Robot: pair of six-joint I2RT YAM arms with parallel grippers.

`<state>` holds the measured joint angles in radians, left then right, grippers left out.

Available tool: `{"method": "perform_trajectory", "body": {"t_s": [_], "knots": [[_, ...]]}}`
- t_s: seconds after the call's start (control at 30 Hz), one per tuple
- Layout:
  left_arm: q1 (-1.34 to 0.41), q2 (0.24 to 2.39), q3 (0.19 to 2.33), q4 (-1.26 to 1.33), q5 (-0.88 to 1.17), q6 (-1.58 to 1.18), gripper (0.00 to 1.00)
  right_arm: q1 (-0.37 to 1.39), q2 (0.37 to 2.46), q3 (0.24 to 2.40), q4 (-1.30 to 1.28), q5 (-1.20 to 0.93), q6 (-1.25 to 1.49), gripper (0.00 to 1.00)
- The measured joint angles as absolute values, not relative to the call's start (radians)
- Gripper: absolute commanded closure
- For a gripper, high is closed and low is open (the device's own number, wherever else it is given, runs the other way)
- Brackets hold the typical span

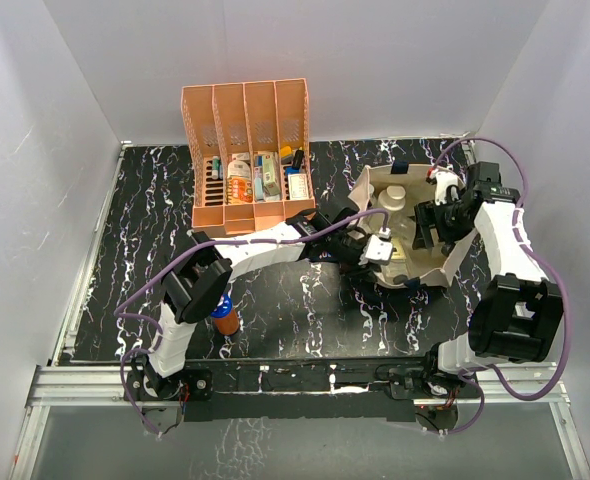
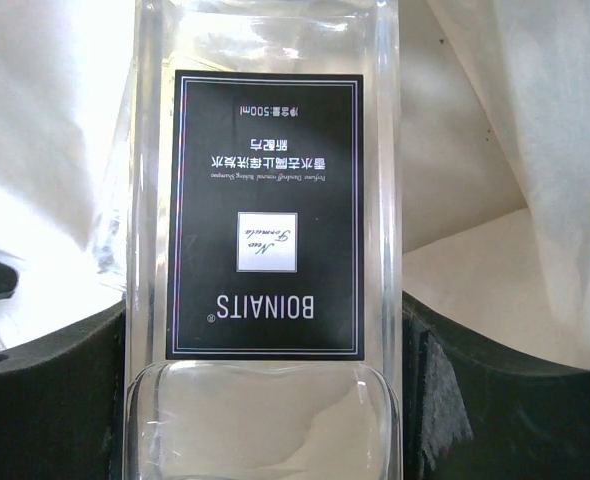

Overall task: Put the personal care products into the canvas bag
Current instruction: Adjust the care product in the canvas bag.

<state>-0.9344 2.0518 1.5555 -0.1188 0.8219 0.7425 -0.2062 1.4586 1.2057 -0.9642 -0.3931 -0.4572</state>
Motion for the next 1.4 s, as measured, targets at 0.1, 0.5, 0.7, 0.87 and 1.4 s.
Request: {"method": "perform_trajectory", "body": {"t_s": [0.1, 0.5, 0.7, 0.87, 1.4], "knots": [[-0.934, 2.051, 1.555, -0.081, 0.802, 0.683, 0.64, -0.206, 1.459, 1.219, -0.972, -0.419, -0.443, 0.92], [-0.936, 2.022, 1.555, 0.008, 0.712, 0.528, 0.34, -0.206, 1.459, 1.266, -0.997, -0.471, -0.418, 0.92], [-0.938, 1.973, 1.553, 0.080, 0.608, 0.461, 0.12, -0.206, 1.459, 1.332, -1.037, -0.532, -0.412, 0.92], [-0.935, 1.908, 1.532, 0.163, 0.510, 0.444, 0.03, -0.206, 1.444, 1.356, -1.077, -0.567, -0.408, 0.92], [-0.925, 1.753, 1.433, 0.207, 0.506, 0.768, 0.03, -0.206, 1.293, 1.425, -1.310, -0.729, -0.455, 0.92]]}}
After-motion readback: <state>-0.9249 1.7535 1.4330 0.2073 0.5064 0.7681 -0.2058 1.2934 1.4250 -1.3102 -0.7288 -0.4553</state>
